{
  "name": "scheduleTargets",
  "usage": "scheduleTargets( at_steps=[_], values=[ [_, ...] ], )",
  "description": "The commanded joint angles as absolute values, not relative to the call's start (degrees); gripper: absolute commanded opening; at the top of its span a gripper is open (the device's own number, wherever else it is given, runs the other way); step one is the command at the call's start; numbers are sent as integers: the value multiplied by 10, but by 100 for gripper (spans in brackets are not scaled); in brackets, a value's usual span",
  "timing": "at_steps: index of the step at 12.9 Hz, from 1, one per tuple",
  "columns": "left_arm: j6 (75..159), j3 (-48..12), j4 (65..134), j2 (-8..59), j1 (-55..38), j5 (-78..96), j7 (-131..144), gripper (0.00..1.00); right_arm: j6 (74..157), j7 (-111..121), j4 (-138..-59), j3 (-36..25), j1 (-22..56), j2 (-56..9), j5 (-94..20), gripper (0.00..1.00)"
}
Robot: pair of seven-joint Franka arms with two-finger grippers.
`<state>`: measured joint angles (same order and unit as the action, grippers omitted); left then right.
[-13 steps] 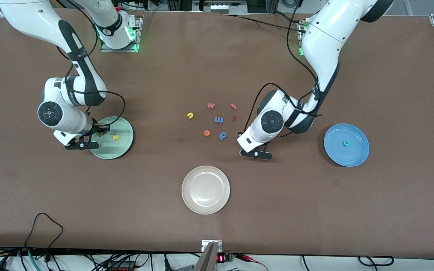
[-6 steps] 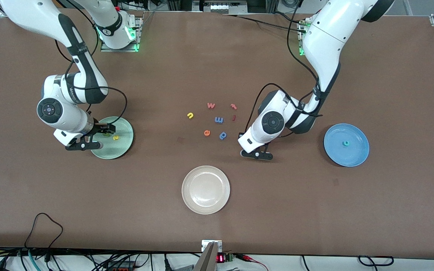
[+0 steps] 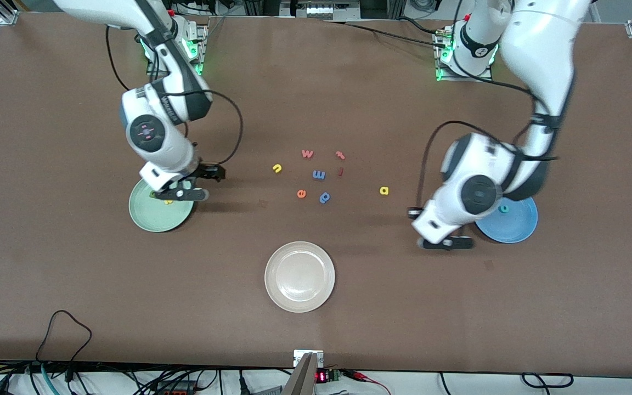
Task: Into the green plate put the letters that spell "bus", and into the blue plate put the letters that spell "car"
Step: 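Carry the teal L onto the blue plate and open the left gripper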
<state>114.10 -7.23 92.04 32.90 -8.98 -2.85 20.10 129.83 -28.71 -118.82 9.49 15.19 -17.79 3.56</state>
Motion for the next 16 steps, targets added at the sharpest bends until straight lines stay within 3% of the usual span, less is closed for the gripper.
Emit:
scheduleTargets(
  at_steps=[1,5,7,9,11,12,13,14,16],
  values=[
    [1112,-80,943,319,4,-41,108,4,1338,-386,-1191,98,200,-199,35,100],
    [1122,-81,1000,319,82,-42,24,5,1378,-437,-1159,100,264,-257,44,100],
    [1167,-85,1058,309,102,-41,23,5,1378,-435,-1135,100,284,-284,45,94],
    [1223,-86,1106,297,105,-40,24,8,1380,-434,-1130,100,298,-300,55,82],
    [1228,-88,1101,300,103,-38,26,13,1388,-437,-1130,100,311,-316,66,71],
    [1230,-89,1097,304,103,-34,26,29,1389,-437,-1130,100,315,-322,66,71],
    [1230,-90,1082,314,100,-33,26,53,1394,-437,-1130,100,317,-325,66,71],
    [1230,-91,1071,319,98,-33,26,96,1399,-437,-1130,100,318,-330,66,71],
    [1224,-99,1068,316,97,-34,-5,100,1408,-437,-1130,100,318,-333,66,71]
  ],
)
